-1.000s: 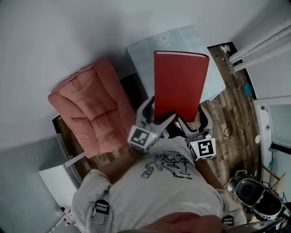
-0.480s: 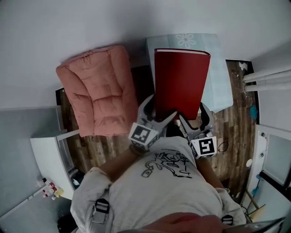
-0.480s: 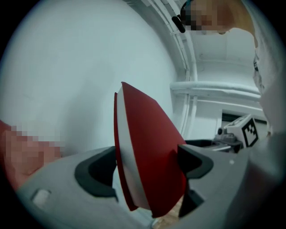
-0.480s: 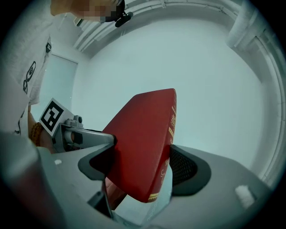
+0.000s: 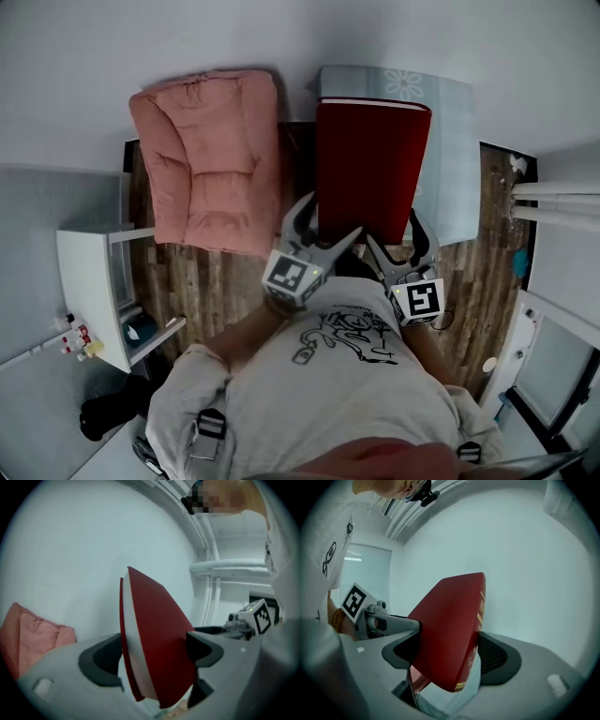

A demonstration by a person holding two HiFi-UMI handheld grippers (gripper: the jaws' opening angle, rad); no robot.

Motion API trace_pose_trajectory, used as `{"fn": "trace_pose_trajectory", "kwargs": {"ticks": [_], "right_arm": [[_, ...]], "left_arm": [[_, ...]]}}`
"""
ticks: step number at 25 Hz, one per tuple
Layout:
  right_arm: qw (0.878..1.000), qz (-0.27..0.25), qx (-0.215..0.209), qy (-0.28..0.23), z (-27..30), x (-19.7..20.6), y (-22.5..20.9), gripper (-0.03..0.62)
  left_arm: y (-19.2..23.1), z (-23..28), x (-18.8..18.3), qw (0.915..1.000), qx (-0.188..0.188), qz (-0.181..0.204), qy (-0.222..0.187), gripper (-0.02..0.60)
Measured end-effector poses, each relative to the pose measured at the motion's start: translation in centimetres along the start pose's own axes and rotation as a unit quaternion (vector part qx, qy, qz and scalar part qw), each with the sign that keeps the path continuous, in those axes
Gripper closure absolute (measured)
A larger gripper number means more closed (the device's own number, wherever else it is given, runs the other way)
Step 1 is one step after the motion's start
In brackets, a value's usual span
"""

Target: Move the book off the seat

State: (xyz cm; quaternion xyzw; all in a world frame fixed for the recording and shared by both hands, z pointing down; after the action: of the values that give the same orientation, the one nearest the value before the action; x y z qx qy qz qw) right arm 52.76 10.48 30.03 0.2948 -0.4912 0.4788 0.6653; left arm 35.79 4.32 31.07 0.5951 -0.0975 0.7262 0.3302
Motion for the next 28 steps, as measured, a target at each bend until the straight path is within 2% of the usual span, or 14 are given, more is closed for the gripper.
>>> {"fn": "trace_pose_trajectory", "kwargs": {"ticks": [8, 14, 20, 28], "right_arm": [[0.999, -0.006, -0.038, 0.012, -0.4, 0.8, -1.9, 0.209], [0.999, -0.008, -0.049, 0.013, 0.1, 0.9, -2.1, 0.209], [0.999, 0.001, -0.042, 0.024, 1.5, 1.1, -1.9, 0.209], [0.999, 0.01, -0.029, 0.044, 3.6, 2.8, -1.8, 0.212]], "left_arm": [[-1.6, 0.8, 0.7, 0.9994, -0.033, -0.002, -0.011, 0.162], [-1.4, 0.8, 1.2, 0.999, -0.045, -0.002, -0.006, 0.163], [0.1, 1.4, 0.9, 0.9993, -0.034, -0.013, 0.001, 0.162], [2.8, 2.5, 2.9, 0.9991, -0.012, -0.027, 0.029, 0.161]]}}
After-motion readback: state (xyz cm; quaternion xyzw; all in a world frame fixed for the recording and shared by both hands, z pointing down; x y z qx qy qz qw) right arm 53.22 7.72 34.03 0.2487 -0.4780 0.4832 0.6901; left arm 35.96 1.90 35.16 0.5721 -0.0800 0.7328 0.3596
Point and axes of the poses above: the fingertips, and each gripper's own axes: z forward along the fingers, y to its left, x out of its underside, the point moved 8 cm from there along -z, backward along the fingers, and after that the axes turned 5 degrees about y, right-handed, at the moved point
